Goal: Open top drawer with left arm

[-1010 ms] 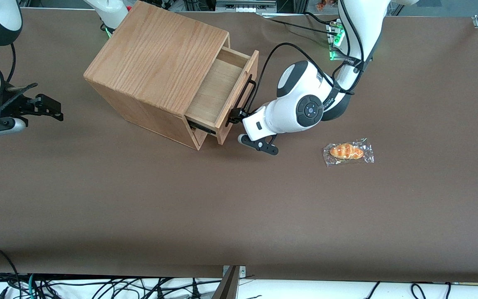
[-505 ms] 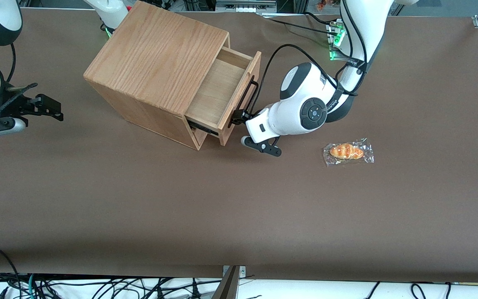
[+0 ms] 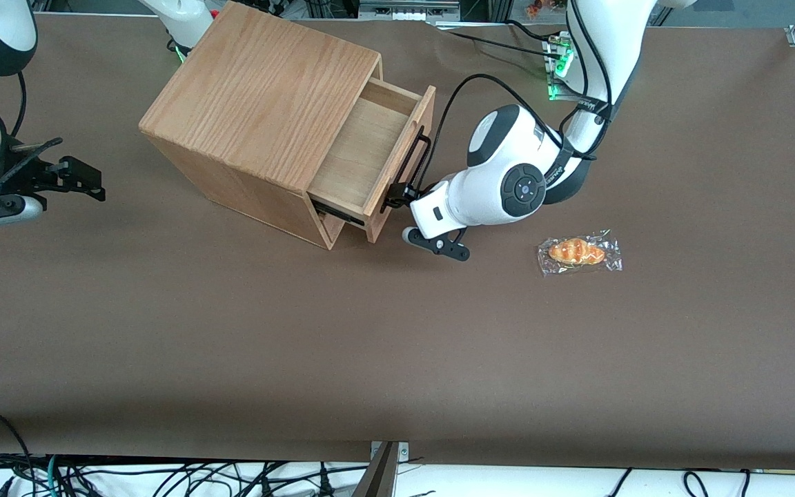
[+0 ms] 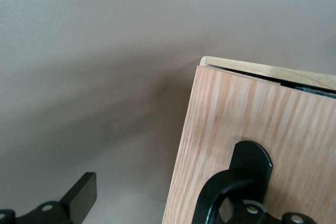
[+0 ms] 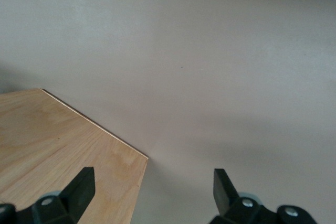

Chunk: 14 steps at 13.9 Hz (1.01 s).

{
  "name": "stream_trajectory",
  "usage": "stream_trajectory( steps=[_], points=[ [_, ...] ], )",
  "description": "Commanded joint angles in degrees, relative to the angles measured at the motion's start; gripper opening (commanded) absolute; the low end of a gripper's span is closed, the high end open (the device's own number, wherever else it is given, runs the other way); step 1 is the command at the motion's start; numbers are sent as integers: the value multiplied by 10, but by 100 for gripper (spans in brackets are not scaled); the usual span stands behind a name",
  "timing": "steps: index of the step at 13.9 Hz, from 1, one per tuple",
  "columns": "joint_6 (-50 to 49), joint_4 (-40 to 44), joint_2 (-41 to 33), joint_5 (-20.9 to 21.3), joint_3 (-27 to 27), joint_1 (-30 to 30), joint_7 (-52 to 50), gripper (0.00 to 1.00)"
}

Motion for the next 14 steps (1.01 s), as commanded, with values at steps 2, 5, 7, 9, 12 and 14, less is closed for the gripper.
stream_trajectory(
  steps=[2,5,7,9,12,14],
  points=[
    [41,10,8,20,11,27,-8,100],
    [41,11,6,20,11,27,-11,100],
    [40,12,2,19,9,27,-16,100],
    [19,26,-4,19,7,27,-31,100],
    [-36,68,-4,13,7,27,-57,100],
    [-53,75,-6,11,9,29,-60,100]
  ],
)
